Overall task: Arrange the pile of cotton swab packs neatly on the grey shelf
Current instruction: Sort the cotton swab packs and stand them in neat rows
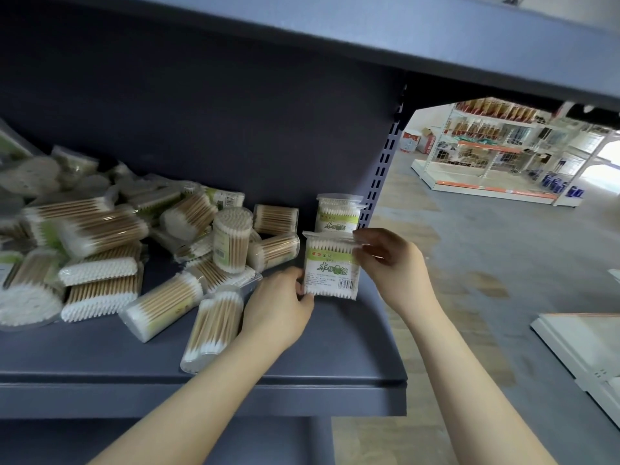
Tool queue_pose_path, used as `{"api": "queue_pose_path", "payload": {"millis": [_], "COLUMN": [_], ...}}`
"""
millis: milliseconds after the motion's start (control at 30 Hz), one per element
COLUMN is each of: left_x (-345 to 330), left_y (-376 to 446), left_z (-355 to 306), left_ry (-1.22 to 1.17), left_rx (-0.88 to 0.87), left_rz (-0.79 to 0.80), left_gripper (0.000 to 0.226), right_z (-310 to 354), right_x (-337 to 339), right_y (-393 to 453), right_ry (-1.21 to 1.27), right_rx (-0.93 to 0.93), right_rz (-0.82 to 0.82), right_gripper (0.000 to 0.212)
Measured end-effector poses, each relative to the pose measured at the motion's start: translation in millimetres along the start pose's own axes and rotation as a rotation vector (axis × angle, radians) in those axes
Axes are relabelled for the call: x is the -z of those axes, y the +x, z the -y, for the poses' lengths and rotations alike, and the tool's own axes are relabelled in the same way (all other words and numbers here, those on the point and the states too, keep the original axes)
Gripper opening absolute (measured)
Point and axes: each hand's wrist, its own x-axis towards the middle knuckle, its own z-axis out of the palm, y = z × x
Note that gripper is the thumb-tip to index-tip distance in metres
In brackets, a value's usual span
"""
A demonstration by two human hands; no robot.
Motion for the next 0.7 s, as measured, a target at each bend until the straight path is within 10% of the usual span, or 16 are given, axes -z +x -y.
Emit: {"api": "queue_pose_path", "payload": {"millis": [700], "left_x": [-6.9], "left_y": [34.3], "left_z": [-11.8], "left_ry": [0.469], "left_rx": [-0.2], "left_rz": [-0.152], "left_gripper": [0.062], "right_z": [-50.6], "right_x": [-19.2], "right_y": [34.3], "right_ry": [-0.137], "right_rx": [0.102], "right_rz": [0.03], "right_gripper": [0.032]}}
